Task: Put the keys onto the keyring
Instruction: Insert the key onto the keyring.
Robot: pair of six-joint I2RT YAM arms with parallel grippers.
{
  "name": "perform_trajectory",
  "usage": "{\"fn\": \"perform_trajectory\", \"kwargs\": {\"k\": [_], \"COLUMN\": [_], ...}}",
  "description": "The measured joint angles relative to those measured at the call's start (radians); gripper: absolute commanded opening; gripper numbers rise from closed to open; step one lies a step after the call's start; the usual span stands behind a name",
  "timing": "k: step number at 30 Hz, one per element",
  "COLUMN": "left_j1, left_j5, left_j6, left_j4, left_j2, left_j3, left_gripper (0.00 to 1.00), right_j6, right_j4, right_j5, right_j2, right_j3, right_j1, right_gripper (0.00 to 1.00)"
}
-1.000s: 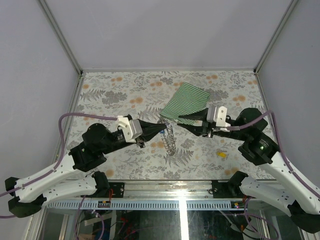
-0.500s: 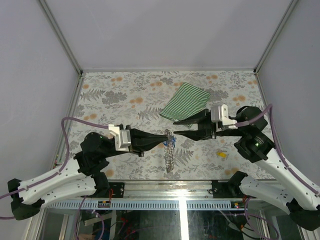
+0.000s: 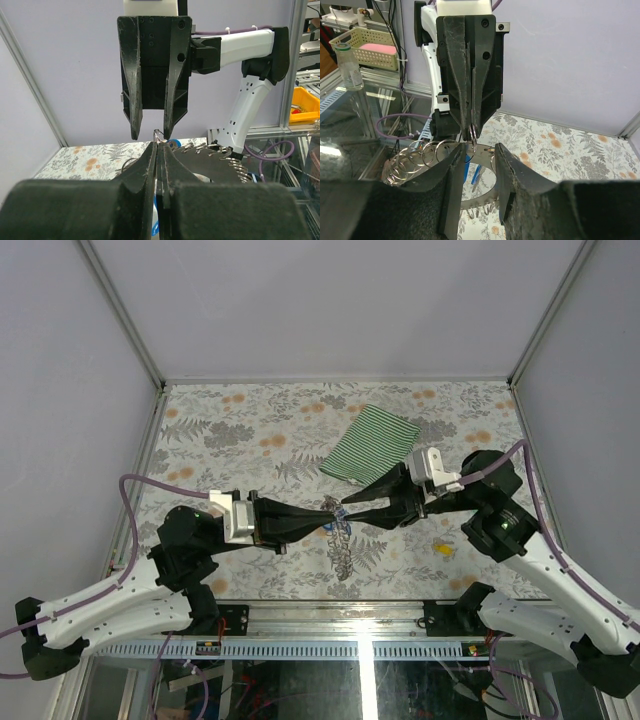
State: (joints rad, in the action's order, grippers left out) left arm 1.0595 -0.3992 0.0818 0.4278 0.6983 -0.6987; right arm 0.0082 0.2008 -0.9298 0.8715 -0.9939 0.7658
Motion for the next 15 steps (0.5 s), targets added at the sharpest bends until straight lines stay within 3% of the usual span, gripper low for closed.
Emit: {"fn": "perform_trajectory", "kwargs": {"k": [12,15], "left_j1": [0.000,0.000], "left_j5": [-0.014,-0.013], "left_j6": [0.000,0.000], "left_j4": [0.001,0.002], "left_j2": [0.012,0.015], "left_j3": [0.000,0.000], "left_gripper": [0.00,0.00], "right_j6": [0.048,0.055], "right_j4": [0.031,0.042], "right_j5": [-0.032,-0.035], "right_j2": [0.024,0.025], "right_j3": [0.023,0.029], "right_j1": [0.000,0.000], "right_gripper": [0.25,0.11]}}
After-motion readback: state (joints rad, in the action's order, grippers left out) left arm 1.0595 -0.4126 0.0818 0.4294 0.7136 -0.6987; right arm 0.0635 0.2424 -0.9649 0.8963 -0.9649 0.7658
